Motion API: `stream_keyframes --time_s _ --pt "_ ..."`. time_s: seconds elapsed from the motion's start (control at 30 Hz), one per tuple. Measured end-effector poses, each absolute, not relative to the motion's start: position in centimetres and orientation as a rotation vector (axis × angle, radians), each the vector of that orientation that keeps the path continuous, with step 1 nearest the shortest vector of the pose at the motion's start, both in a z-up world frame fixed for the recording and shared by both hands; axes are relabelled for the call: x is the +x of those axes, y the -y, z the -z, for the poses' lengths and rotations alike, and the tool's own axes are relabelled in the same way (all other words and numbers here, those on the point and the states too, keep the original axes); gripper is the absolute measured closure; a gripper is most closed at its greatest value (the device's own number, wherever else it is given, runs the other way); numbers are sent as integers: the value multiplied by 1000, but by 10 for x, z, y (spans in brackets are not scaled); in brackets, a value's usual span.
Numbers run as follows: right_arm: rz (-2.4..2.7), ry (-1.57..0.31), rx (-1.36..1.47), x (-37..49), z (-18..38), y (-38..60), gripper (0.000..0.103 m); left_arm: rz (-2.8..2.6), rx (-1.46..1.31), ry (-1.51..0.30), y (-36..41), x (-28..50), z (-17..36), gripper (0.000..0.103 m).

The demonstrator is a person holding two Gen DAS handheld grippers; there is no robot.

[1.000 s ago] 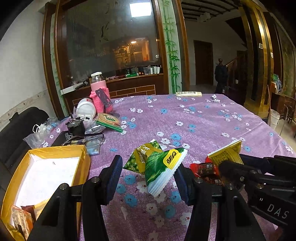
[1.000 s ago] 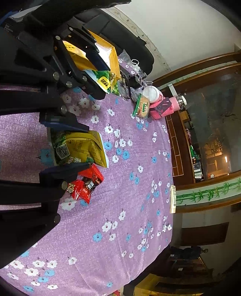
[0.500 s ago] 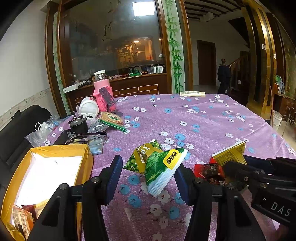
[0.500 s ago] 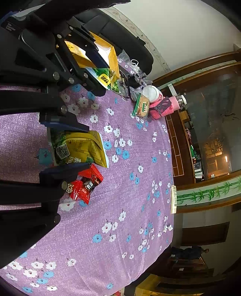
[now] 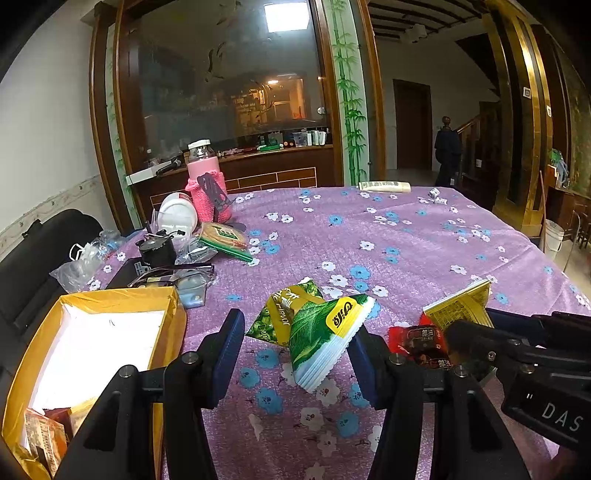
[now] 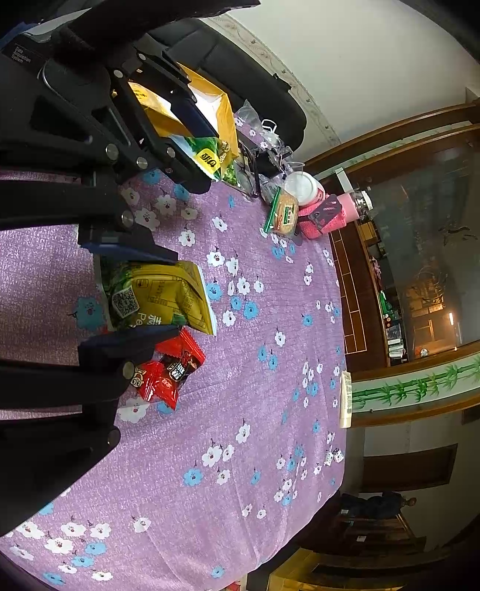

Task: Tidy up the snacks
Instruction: 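Grasp the green snack pack with the left gripper while the right grasps the yellow pack, then carry the green pack and yellow pack over the white box with both grippers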

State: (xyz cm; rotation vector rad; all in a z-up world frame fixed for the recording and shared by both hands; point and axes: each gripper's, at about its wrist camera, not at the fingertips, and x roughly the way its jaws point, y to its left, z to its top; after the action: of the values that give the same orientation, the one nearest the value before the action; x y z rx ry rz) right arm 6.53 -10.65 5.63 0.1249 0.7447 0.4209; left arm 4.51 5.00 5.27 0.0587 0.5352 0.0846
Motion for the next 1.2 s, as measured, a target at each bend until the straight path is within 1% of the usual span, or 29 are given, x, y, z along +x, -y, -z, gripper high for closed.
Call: stream_keyframes --time_s 0.43,0.9,1.2 --pt "-404 -771 169 71 -53 112 72 -56 14 -555 -53 46 -53 44" --pt "-370 -758 172 70 -55 120 72 -88 -24 -551 -62 42 -59 44" --pt "-382 -743 196 65 -60 123 72 -87 -85 -607 -75 20 -69 44"
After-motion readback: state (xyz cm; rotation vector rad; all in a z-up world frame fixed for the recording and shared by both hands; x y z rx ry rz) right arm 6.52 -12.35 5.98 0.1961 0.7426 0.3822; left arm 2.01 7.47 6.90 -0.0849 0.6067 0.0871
